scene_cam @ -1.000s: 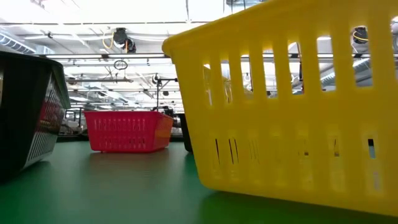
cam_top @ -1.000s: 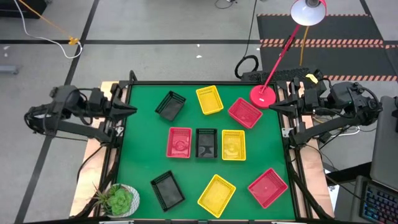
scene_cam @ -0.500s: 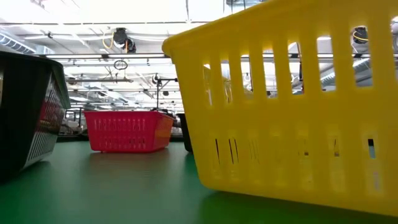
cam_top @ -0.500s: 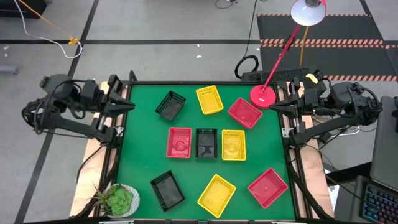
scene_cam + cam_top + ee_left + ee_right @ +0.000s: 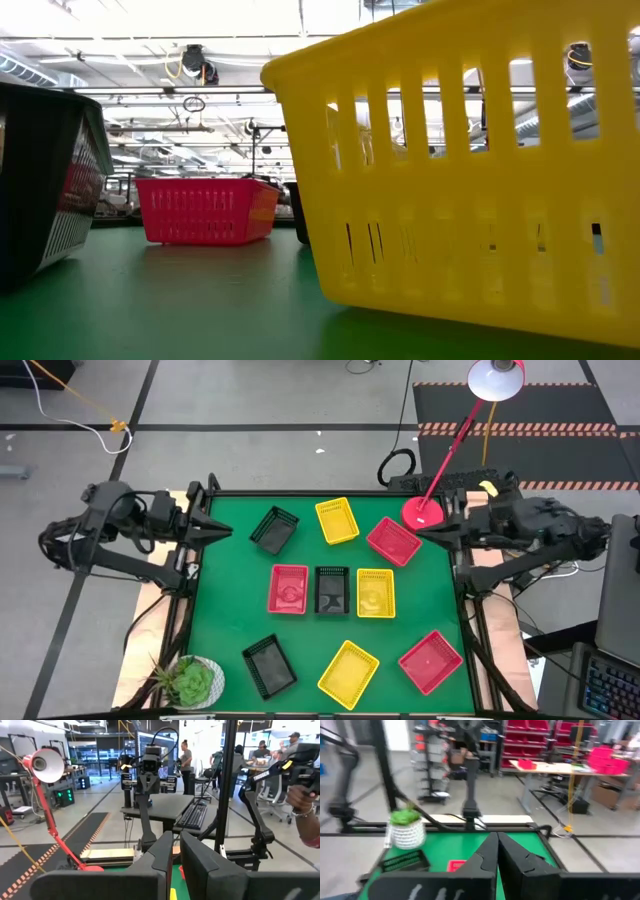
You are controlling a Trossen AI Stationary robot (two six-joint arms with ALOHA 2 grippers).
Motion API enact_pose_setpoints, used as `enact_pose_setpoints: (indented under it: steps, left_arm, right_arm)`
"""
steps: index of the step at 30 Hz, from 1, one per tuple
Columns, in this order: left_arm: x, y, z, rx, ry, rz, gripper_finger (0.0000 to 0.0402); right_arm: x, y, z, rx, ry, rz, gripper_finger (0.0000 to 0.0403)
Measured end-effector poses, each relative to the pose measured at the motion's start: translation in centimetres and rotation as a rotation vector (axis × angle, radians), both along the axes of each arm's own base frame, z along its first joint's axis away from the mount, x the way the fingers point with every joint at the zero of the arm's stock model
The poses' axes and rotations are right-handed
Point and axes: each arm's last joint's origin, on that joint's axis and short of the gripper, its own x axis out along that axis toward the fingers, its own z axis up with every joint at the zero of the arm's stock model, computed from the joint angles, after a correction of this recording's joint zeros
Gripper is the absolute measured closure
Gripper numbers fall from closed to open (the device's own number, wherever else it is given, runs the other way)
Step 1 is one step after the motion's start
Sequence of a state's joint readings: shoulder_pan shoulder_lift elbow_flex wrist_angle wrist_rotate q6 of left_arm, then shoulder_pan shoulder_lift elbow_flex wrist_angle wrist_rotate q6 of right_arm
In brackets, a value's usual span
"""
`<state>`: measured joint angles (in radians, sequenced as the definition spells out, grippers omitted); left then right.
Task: Stack baskets by color
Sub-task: Stack the top red bin on top of the middle red bin
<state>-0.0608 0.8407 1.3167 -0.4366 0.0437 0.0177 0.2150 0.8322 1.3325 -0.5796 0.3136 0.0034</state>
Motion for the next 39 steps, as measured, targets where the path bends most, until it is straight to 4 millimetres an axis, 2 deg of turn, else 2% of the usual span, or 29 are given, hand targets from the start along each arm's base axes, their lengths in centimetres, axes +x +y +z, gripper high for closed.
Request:
enact_pose_setpoints:
  steps: [5,9,18,22,30,39]
  left_arm:
    - [1.3,-0.1,-0.4,0.002,0.038,0.000,0.0364]
    - [2.0,-0.1,-0.8,0.012,0.066,0.000,0.0364]
    - [3.5,-0.2,-1.4,0.021,0.104,0.000,0.0364]
    - [4.1,-0.2,-1.6,0.021,0.121,0.000,0.0364]
    - [5.3,-0.3,-2.2,0.020,0.157,0.000,0.0364]
    - [7.1,-0.4,-3.1,0.021,0.211,0.000,0.0364]
  right_arm:
    - [1.9,0.4,0.5,-0.041,0.052,0.000,0.0403]
    - [2.6,0.5,1.8,-0.040,0.085,-0.024,0.0403]
    - [4.2,-0.1,2.7,0.008,0.224,-0.100,0.0403]
    - [5.3,-0.8,2.1,0.020,0.322,-0.152,0.0403]
    - [7.4,-2.5,-0.8,0.023,0.605,-0.227,0.0403]
    - [7.9,-3.4,-2.5,0.077,0.783,-0.264,0.0403]
